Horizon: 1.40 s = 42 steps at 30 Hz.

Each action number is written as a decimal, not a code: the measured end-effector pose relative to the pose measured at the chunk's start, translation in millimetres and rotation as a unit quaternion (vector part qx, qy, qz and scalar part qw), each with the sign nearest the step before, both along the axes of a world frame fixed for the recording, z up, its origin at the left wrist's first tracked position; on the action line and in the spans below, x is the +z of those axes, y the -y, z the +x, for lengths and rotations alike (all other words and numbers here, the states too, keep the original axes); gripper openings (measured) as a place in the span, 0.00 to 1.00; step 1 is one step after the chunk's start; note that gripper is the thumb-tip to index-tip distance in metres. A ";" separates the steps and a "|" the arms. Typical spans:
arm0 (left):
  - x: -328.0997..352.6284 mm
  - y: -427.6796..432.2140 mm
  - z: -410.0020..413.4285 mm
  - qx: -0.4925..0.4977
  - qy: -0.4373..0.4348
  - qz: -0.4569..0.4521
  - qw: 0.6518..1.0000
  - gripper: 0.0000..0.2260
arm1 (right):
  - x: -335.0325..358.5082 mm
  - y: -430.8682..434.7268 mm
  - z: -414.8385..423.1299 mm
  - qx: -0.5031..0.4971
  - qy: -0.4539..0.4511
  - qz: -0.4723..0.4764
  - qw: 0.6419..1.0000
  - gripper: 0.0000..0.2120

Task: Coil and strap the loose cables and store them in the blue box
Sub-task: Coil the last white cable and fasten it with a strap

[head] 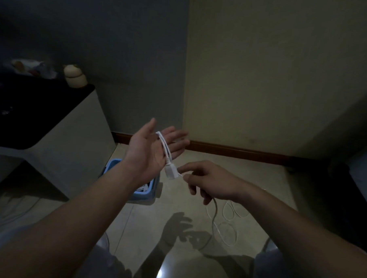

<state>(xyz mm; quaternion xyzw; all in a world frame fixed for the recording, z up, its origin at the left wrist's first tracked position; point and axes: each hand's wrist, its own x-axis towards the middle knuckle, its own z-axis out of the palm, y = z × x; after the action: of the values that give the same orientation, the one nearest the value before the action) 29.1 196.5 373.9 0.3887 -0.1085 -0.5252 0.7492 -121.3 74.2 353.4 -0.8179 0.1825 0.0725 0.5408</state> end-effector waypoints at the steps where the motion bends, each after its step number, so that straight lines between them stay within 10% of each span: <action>1: 0.3 0.2 2.3 0.014 0.009 0.002 1.000 0.27 | 1.1 0.0 -0.8 0.010 -0.003 -0.003 1.000 0.15; 13: -7.5 9.8 19.1 0.022 0.107 0.106 0.988 0.34 | 14.6 5.3 -9.4 -0.010 0.100 0.050 0.994 0.11; 25: -13.8 8.4 -18.3 -0.269 0.206 0.116 0.934 0.39 | 13.1 20.5 -3.1 -0.198 0.226 -0.060 0.952 0.05; 35: -10.7 6.5 -25.2 -0.243 0.081 0.027 0.966 0.13 | 3.6 24.0 0.9 -0.202 0.133 -0.010 0.970 0.04; 42: -4.5 5.1 -19.6 -0.121 0.029 0.009 0.992 0.13 | -2.2 18.0 -2.8 -0.126 0.018 0.063 0.990 0.03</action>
<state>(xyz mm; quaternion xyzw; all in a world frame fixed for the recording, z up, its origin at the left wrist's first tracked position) 9.5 191.3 369.4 0.3945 -0.1716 -0.6016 0.6731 -124.1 56.2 351.2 -0.7541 0.2692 0.0001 0.5990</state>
